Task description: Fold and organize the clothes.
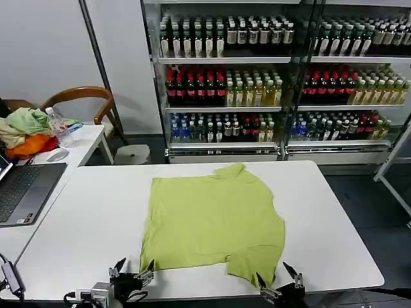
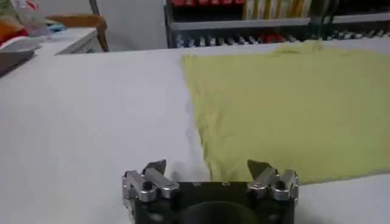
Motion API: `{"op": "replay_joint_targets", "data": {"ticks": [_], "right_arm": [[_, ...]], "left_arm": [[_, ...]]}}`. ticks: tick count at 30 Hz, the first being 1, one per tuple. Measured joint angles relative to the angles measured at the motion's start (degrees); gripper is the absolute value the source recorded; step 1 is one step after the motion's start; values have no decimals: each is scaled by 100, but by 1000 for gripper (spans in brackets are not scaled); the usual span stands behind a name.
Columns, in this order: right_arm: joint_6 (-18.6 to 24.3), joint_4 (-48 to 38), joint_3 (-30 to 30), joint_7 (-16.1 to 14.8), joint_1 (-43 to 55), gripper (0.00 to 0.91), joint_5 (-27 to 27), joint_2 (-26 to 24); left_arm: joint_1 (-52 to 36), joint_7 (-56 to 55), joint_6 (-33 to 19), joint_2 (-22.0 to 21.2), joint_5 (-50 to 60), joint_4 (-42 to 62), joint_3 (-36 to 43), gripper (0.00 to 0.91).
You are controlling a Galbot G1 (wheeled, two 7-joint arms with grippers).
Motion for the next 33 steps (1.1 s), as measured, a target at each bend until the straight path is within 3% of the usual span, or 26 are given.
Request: {"op": "replay_joint_targets", "data": {"ticks": [7,8,9,10,11,12,15,33], "right_arm": [[-2,-46,-66,74,9,907,44,30],[-4,-58,-70,91,14,544,63,35],[-9,-64,-76,104,19,131,82,41],[-16,-67,-83,117,22,40,102,44],[-30,-67,-92,135,22,0,128,45],[-44,-67,-95,146,23,0,146,46],[-65,-88,-107,177,40,0,193,58],[-38,-193,-225,145,202,0,339,116]], "left_arm": [[-47,-148,11,-10,-120,84,36,907],[-57,-159,13,-8,-127,99,45,907],[-69,-172,14,-9,-136,115,51,675],[-76,-182,14,-12,-138,130,57,443],[-80,-193,13,-17,-139,135,67,131],[-82,-206,12,-21,-142,137,78,60],[-79,-209,-9,-24,-153,138,117,40],[-98,-88,-205,-85,-164,203,265,40]]}}
